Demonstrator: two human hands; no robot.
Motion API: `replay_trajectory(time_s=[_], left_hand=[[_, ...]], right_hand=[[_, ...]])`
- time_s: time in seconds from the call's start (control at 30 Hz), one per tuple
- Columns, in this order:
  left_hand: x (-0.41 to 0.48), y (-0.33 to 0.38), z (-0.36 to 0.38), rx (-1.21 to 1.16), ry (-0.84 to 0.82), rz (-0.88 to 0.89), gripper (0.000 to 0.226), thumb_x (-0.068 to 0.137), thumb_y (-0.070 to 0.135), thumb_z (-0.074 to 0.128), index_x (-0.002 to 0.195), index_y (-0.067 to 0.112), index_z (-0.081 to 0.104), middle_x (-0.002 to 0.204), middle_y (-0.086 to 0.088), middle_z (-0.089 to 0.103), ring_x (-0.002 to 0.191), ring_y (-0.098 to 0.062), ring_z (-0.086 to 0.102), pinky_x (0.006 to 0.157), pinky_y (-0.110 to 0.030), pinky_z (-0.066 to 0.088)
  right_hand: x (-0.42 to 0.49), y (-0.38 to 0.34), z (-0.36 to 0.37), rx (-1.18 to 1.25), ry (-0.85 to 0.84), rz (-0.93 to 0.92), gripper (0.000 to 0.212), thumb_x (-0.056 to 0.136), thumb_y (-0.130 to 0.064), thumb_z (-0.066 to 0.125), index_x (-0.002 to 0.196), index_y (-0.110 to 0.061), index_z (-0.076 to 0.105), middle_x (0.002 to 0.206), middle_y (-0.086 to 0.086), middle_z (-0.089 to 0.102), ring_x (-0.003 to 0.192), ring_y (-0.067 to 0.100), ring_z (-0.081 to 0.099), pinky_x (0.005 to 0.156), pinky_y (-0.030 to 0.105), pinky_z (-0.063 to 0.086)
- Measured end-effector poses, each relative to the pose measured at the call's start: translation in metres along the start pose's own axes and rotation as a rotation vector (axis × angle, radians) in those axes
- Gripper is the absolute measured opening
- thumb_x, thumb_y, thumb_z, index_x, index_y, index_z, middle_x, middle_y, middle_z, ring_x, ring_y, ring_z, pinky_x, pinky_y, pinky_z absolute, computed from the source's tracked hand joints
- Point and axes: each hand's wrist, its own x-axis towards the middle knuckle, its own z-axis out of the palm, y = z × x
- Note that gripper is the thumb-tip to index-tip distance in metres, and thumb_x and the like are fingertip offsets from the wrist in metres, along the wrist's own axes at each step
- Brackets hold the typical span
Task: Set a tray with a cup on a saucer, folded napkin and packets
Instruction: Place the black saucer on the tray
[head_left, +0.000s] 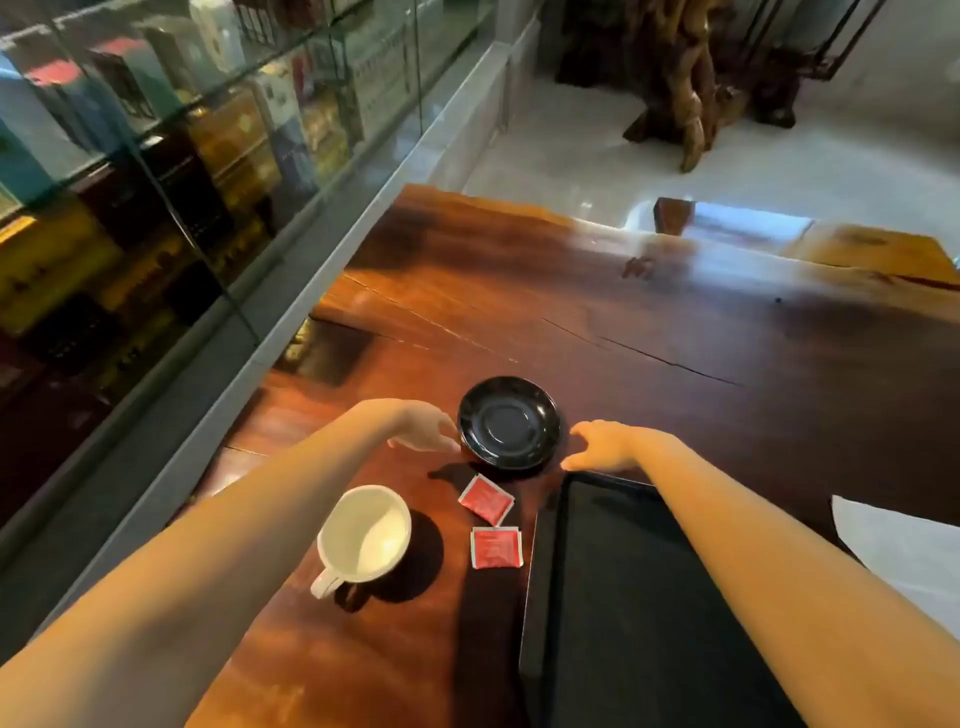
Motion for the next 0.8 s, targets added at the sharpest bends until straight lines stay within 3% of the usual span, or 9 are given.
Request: replay_trajectory(time_s=[0.27,0.47,0.57,0.67,0.73,0.8], left_hand=[[0.055,-0.014,-0.012,-0.020,0.177,-0.087,0.054,0.095,0.038,0.043,0.139,0.008,0.036,0.146,-0.012,0.042,0.133,-0.028,0.039,0.107,-0.036,0.033],[0.090,-0.014,-0.013,-0.129,0.292,-0.092,0.050,0.091,0.035,0.053,0.130,0.006,0.048,0.133,-0.015,0.055,0.118,-0.031,0.053,0.096,-0.037,0.043],[0.102,-0.008,-0.010,-0.276,0.285,-0.087,0.045,0.085,0.020,0.062,0.125,0.005,0.049,0.119,-0.017,0.062,0.091,-0.031,0.067,0.074,-0.036,0.054],[0.111,-0.003,-0.002,-0.318,0.342,-0.107,0.044,0.080,0.011,0.065,0.120,0.003,0.050,0.119,-0.018,0.061,0.105,-0.033,0.059,0.082,-0.037,0.048],[0.114,-0.003,0.001,-0.378,0.386,-0.130,0.043,0.078,0.008,0.065,0.118,0.004,0.052,0.121,-0.017,0.060,0.110,-0.032,0.055,0.084,-0.034,0.045],[0.114,-0.004,0.004,-0.450,0.404,-0.147,0.041,0.076,0.006,0.066,0.116,0.005,0.056,0.120,-0.014,0.061,0.108,-0.030,0.057,0.080,-0.031,0.044]], right_hand=[[0.058,0.009,-0.005,0.059,0.027,0.056,0.060,0.090,-0.035,0.055,0.136,-0.003,0.036,0.138,0.018,0.047,0.121,0.033,0.048,0.100,0.042,0.042],[0.095,0.012,-0.007,0.085,0.101,0.049,0.048,0.090,-0.028,0.055,0.127,0.000,0.043,0.126,0.021,0.053,0.111,0.035,0.052,0.089,0.039,0.044],[0.105,0.008,-0.008,0.138,0.124,0.052,0.038,0.089,-0.019,0.055,0.121,-0.001,0.043,0.119,0.022,0.055,0.097,0.033,0.054,0.074,0.036,0.044],[0.110,0.004,-0.006,0.304,0.087,0.061,0.022,0.088,-0.005,0.048,0.109,-0.007,0.041,0.106,0.022,0.053,0.075,0.034,0.060,0.057,0.037,0.053],[0.113,0.001,-0.003,0.386,0.097,0.074,0.021,0.088,-0.002,0.044,0.109,-0.006,0.040,0.105,0.021,0.051,0.072,0.039,0.063,0.055,0.040,0.055],[0.115,0.000,0.001,0.416,0.132,0.082,0.025,0.088,-0.002,0.045,0.114,-0.001,0.042,0.112,0.023,0.055,0.084,0.040,0.064,0.067,0.046,0.057]])
